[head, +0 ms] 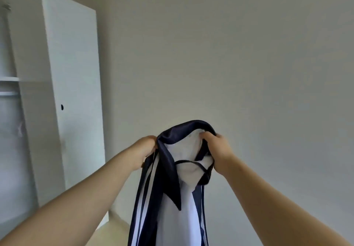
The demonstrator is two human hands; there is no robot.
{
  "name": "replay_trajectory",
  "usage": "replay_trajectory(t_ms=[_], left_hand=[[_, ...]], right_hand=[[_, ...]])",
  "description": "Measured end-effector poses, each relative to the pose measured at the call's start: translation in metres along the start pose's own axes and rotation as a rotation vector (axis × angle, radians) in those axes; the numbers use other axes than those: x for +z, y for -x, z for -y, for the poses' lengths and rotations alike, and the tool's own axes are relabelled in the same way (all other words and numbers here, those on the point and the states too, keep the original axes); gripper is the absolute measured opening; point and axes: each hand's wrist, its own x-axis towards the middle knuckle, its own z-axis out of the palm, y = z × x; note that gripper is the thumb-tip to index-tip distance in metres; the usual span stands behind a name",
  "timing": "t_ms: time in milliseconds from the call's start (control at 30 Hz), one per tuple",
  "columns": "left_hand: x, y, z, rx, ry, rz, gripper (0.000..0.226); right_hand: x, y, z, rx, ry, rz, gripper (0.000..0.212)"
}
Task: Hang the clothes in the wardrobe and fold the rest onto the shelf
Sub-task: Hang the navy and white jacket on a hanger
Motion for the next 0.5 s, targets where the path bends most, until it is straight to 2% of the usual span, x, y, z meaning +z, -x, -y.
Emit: replay_trajectory(t_ms=[67, 167, 267, 367, 500], left_hand=[[-0.058, 0.000, 0.020, -0.043, -0.009, -0.111, 0.018], [-0.116, 0.004, 0.041, 0.012, 0.123, -0.008, 0.035], [-0.158, 0.013, 0.060, 0.077, -0.094, 0.021, 0.026], [-0.199, 0.017, 0.088, 0.114, -0.319, -0.101, 0.024], [-0.256, 0.023, 0.122, 0.072, -0.582, -0.395, 0.020]], right_hand=[[0.070, -0.005, 0.008, -0.061, -0.004, 0.098, 0.014], [0.150, -0.002, 0.002, -0.114, 0.085, 0.247, 0.020], [0.210, -0.002, -0.005, -0.146, 0.083, 0.386, 0.025], [0.265, -0.001, -0.001, -0.192, 0.075, 0.494, 0.030], [0.328, 0.000, -0.002, -0.199, 0.000, 0.622, 0.030]])
